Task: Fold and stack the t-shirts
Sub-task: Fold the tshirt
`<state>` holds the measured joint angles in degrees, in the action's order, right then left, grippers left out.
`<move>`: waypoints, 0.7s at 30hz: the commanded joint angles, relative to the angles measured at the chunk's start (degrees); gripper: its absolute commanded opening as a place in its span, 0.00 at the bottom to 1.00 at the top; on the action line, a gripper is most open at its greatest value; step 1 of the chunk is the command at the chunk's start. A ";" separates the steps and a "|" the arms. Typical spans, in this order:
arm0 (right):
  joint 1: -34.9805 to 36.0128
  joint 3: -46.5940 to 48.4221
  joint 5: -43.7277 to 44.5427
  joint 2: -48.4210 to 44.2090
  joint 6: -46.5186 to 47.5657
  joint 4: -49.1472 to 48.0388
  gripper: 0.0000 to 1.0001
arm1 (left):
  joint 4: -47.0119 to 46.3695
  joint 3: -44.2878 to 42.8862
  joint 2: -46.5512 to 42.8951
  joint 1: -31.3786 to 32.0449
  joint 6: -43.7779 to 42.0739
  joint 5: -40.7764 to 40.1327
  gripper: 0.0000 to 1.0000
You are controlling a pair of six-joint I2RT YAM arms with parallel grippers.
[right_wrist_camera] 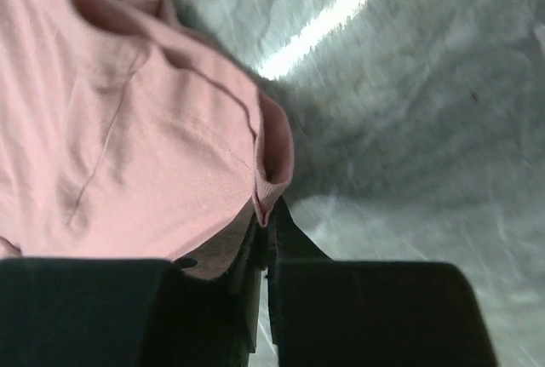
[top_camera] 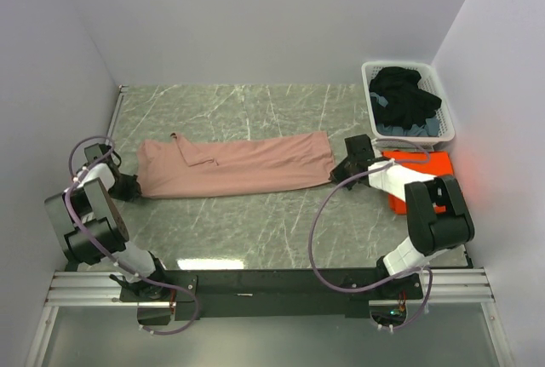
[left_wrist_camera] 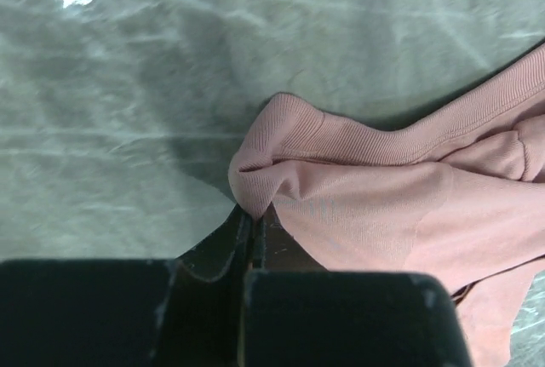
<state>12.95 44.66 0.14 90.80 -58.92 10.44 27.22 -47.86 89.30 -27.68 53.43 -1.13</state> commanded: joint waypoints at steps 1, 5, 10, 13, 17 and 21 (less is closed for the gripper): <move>-1.26 -1.50 2.07 -4.66 7.48 6.00 0.08 | 1.25 2.06 -2.37 -1.41 -0.96 -4.85 0.01; -1.08 -3.09 0.91 -7.30 12.33 8.54 0.32 | 2.22 2.59 -4.92 -1.50 -0.96 -4.41 0.18; -0.91 -2.48 3.11 -14.24 18.21 12.85 0.57 | 5.21 0.75 -9.92 -1.59 -1.14 -4.85 0.56; 0.49 -0.90 5.04 -17.94 21.28 13.91 0.59 | 5.82 -0.22 -14.93 -1.67 -0.26 -6.34 0.75; 5.41 4.02 5.92 -17.07 28.31 13.91 0.57 | 8.36 -3.20 -20.12 -0.62 -0.43 -9.67 0.81; 12.34 10.60 7.59 -10.22 34.91 14.08 0.55 | 10.74 -6.54 -22.67 6.57 -1.31 -14.07 0.83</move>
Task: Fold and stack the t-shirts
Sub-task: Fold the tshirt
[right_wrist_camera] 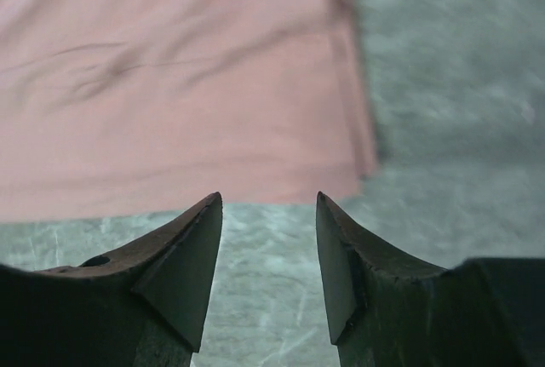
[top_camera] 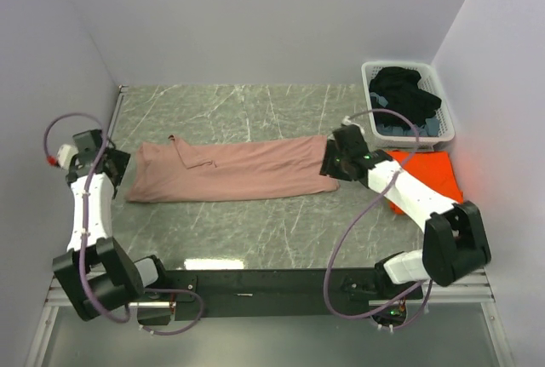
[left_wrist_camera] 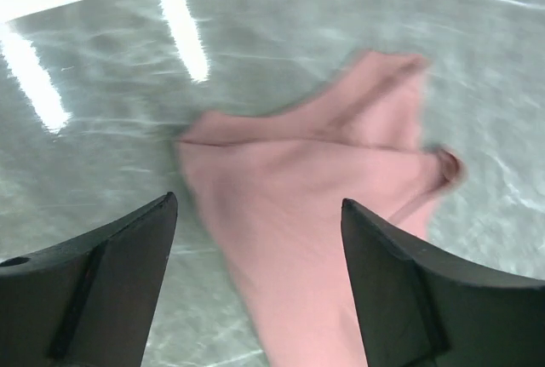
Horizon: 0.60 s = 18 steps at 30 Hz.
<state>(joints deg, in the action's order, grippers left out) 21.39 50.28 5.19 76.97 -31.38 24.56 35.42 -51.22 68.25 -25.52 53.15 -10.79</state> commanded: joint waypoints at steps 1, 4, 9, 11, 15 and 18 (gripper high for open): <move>4.62 5.78 2.28 4.76 8.86 -0.56 0.55 | 3.07 -3.62 -1.89 9.73 -0.76 -5.55 0.81; 6.82 8.51 0.01 9.06 12.11 -1.26 0.53 | 4.22 -3.97 -0.84 19.41 0.64 -7.85 0.79; 9.02 11.76 0.96 15.30 17.83 -0.30 0.50 | 4.31 -4.06 5.91 28.06 2.31 -6.44 0.77; 9.98 12.64 1.58 17.50 19.15 0.14 0.51 | 2.82 -3.36 8.12 29.99 2.31 -5.31 0.77; 11.04 13.79 0.96 21.02 23.11 0.67 0.51 | 0.00 -3.36 15.31 31.40 1.87 -2.58 0.75; 12.09 13.62 0.00 23.05 23.64 2.51 0.52 | -1.31 -3.71 19.01 31.85 1.52 -3.10 0.75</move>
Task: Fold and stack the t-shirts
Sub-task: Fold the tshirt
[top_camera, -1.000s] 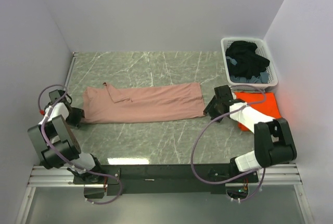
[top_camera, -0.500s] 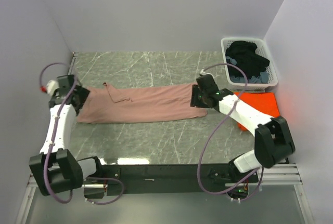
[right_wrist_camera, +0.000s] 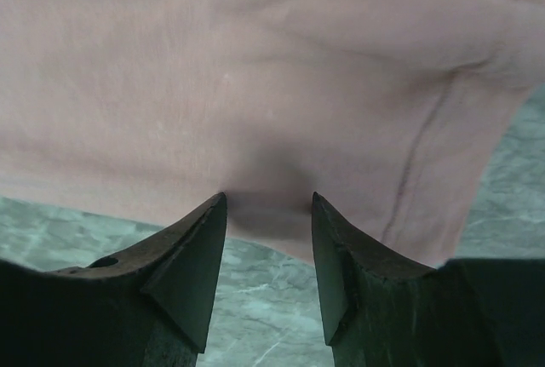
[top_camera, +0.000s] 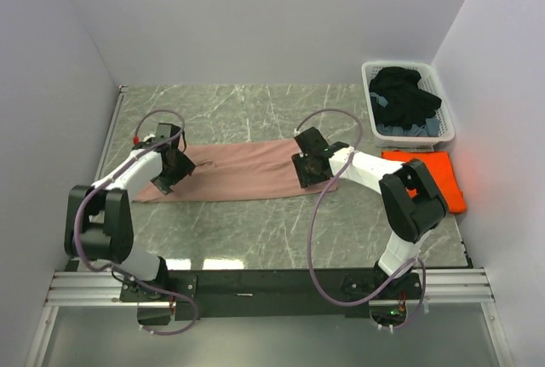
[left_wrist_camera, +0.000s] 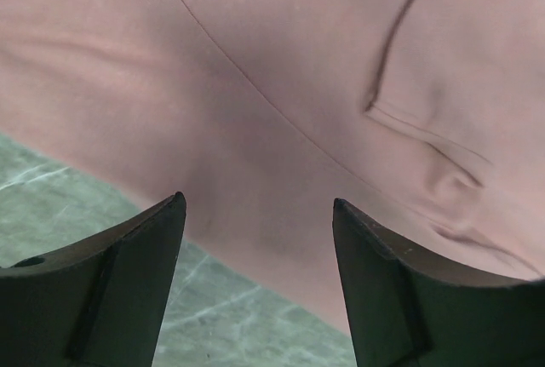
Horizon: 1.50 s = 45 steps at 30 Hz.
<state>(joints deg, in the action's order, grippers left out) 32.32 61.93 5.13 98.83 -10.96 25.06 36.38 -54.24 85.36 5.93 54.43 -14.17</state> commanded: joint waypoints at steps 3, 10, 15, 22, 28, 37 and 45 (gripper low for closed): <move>3.96 1.70 -2.04 2.51 4.36 6.39 0.52 | -2.72 -2.62 6.72 0.39 -1.69 -1.20 0.76; 12.93 -3.39 -13.51 0.32 2.35 12.46 0.51 | -1.58 -13.60 19.48 0.31 -11.69 -4.98 0.80; 20.41 0.46 -16.90 0.14 1.47 17.47 0.51 | -4.99 -25.46 28.78 0.39 -21.81 -0.88 0.89; 25.34 8.99 -20.43 -0.29 2.17 19.23 0.51 | -12.56 -37.15 33.20 3.47 -37.63 3.10 0.99; 17.63 9.97 -8.82 -3.02 3.75 17.22 0.57 | -12.74 -36.29 25.22 4.09 -33.35 2.14 0.99; 4.44 7.41 -9.77 1.18 4.46 9.48 0.67 | -3.33 -31.73 19.14 4.08 -16.38 -3.58 0.95; 3.89 6.45 -13.21 7.17 5.07 11.23 0.65 | -2.72 -31.45 23.62 4.08 -14.88 -3.49 0.90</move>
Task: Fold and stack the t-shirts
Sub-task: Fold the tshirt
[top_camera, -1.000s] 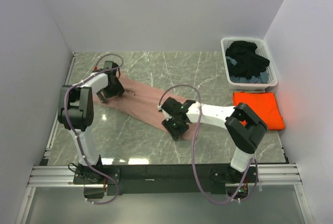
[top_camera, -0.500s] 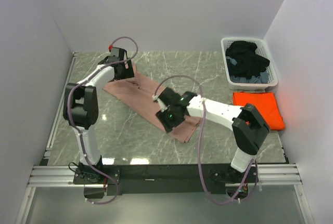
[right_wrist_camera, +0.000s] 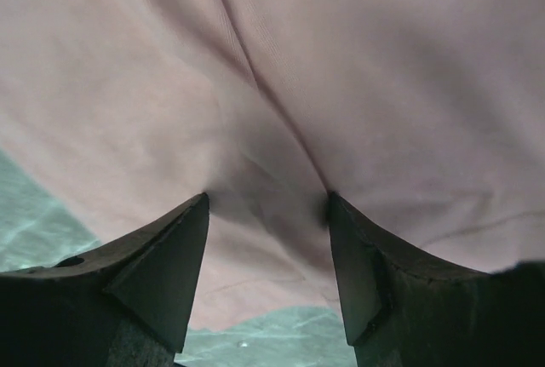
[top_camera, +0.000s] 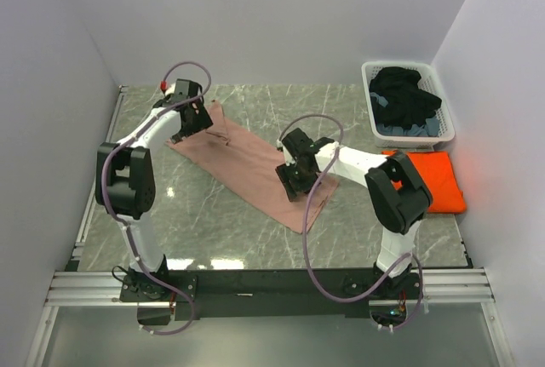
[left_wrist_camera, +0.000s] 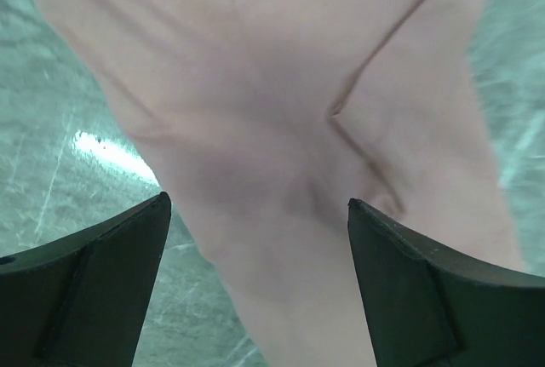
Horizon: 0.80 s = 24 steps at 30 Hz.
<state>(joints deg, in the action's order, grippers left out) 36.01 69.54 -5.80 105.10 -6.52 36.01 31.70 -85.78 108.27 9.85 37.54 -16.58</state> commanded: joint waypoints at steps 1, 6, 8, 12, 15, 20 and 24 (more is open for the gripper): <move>0.29 -1.59 -2.89 1.68 0.37 0.55 0.65 | 1.96 0.35 0.80 0.09 1.92 -1.26 0.90; 6.94 -3.00 -6.41 3.62 -0.42 4.14 0.63 | 1.96 2.28 -1.30 0.09 -0.18 -1.26 0.89; 10.47 -2.13 -8.16 4.50 -1.90 5.73 0.62 | 2.48 3.07 -3.05 0.09 -0.71 -1.79 0.89; 19.70 1.91 -13.08 5.38 -6.65 9.52 0.61 | 2.22 5.53 -7.19 0.09 -3.17 -3.19 0.90; 25.33 5.86 -17.83 4.94 -9.90 8.99 0.61 | 1.52 7.81 -10.35 0.00 -4.66 -4.60 0.91; 33.49 14.64 -16.29 5.82 -9.74 11.97 0.61 | 0.64 11.15 -14.13 -0.09 -5.55 -2.94 0.92; 33.16 12.65 -8.55 -0.58 -11.93 9.27 0.63 | 0.11 12.39 -14.93 0.61 -3.71 1.72 0.91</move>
<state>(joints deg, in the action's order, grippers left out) 70.46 81.97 -20.01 110.48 -15.97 44.88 33.26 -74.46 94.85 9.85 33.67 -18.00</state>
